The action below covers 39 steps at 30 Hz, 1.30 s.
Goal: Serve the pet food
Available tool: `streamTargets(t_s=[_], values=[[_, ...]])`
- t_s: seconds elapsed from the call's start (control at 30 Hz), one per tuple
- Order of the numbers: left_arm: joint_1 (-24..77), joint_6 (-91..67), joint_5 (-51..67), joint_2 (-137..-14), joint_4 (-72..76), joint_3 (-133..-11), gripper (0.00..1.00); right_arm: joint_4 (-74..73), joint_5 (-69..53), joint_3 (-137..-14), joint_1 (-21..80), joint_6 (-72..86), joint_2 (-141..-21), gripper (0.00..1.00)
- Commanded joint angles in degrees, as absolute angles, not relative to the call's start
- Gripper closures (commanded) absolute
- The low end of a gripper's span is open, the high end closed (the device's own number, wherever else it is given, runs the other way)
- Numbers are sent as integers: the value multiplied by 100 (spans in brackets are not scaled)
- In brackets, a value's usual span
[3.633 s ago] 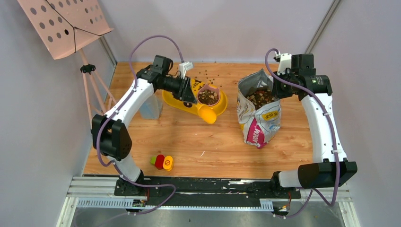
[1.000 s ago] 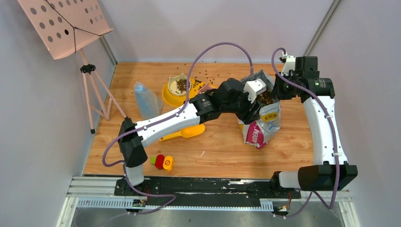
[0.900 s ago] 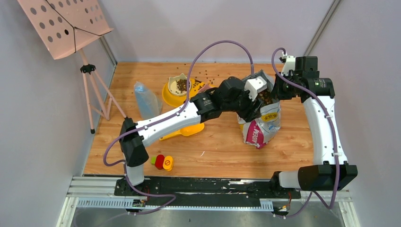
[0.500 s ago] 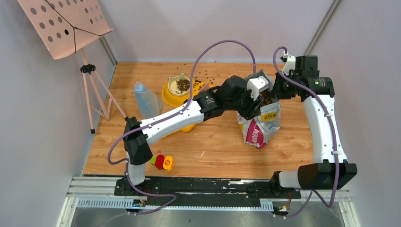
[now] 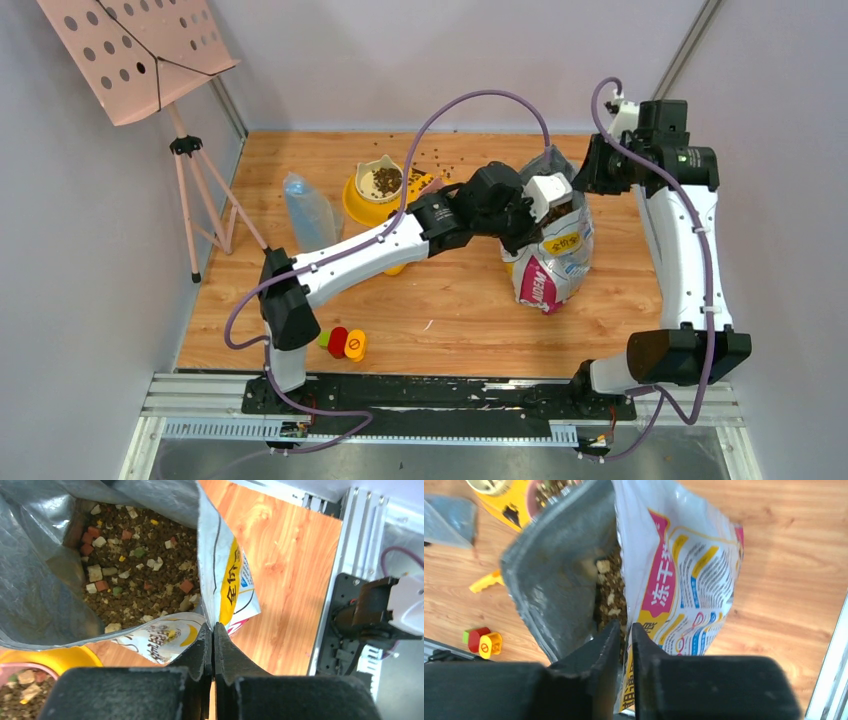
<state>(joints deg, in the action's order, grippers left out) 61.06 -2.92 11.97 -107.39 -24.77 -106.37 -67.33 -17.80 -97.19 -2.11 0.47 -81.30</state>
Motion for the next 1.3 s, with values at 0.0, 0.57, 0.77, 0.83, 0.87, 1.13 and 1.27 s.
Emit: streamTargets(t_s=[0.0, 0.57, 0.77, 0.83, 0.87, 1.13, 1.27], values=[[6051, 824, 1368, -10155, -2860, -10662, 100, -6565, -2690, -10620, -497, 189, -8280, 75], [5370, 3581, 2879, -9090, -4732, -11511, 100, -5631, -4976, -10167, -1146, -1109, -7817, 40], [5241, 3673, 2711, -8596, -5185, -10931, 100, -5500, -5832, -9080, -1155, -3043, -7108, 40], [5094, 3599, 2725, -8346, -5122, -10641, 100, -5538, -5845, -8813, -1173, -3741, -6958, 39], [4982, 3597, 2742, -8273, -5141, -10520, 100, -5606, -5835, -8747, -1177, -4105, -6931, 39], [4496, 4364, 2915, -7468, -5515, -9995, 100, -7302, -6100, -9247, -1134, -6946, -7541, 40], [4485, 4888, 2709, -7270, -5502, -9726, 100, -7558, -5988, -9264, -873, -7887, -7822, 40]])
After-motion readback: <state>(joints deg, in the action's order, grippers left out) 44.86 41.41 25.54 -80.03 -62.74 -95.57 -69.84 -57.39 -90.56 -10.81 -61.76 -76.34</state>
